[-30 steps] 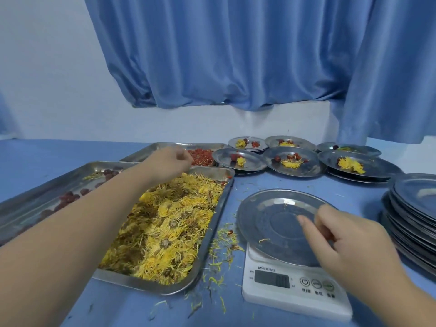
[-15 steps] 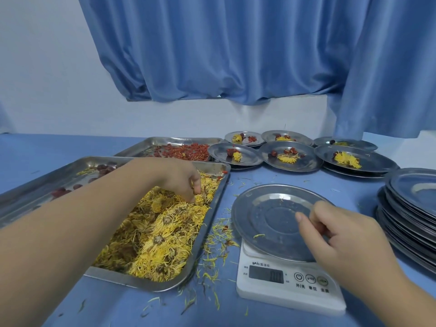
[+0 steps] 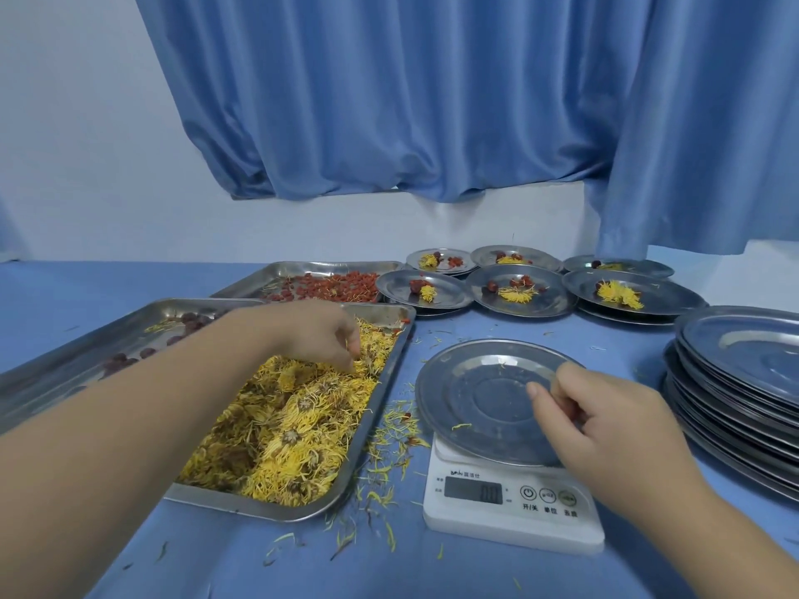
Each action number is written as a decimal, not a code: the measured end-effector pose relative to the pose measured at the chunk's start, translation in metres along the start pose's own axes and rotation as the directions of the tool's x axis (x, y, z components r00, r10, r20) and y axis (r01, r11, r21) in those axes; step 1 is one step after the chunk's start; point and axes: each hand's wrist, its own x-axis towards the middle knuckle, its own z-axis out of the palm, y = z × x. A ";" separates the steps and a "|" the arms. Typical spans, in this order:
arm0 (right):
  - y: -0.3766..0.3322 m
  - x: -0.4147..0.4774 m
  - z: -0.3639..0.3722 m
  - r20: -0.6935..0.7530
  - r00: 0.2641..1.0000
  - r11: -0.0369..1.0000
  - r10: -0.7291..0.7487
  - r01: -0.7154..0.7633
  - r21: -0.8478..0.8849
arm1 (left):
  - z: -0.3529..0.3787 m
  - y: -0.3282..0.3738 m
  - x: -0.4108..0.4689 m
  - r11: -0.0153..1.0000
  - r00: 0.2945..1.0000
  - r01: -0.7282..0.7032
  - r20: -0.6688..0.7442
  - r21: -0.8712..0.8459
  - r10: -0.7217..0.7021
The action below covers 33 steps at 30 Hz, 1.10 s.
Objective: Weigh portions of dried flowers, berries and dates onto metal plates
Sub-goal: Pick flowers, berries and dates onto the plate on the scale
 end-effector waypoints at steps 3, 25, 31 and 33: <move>-0.001 -0.001 0.000 0.014 1.000 1.000 -0.006 0.006 0.011 | 0.012 0.004 0.005 0.996 1.000 0.019 0.002 0.091 -0.019; 0.004 0.001 -0.006 -0.005 0.998 0.994 0.065 -0.064 0.093 | -0.017 0.062 -0.013 0.886 0.981 -0.191 -0.117 -0.423 0.156; 0.009 0.002 -0.009 -0.031 0.995 0.988 0.098 -0.094 0.120 | 0.008 0.117 0.013 0.872 0.965 -0.261 -0.090 -0.414 0.246; 0.010 0.002 -0.009 -0.040 0.993 0.985 0.108 -0.102 0.137 | 0.017 0.127 0.022 0.879 0.964 -0.267 -0.097 -0.395 0.249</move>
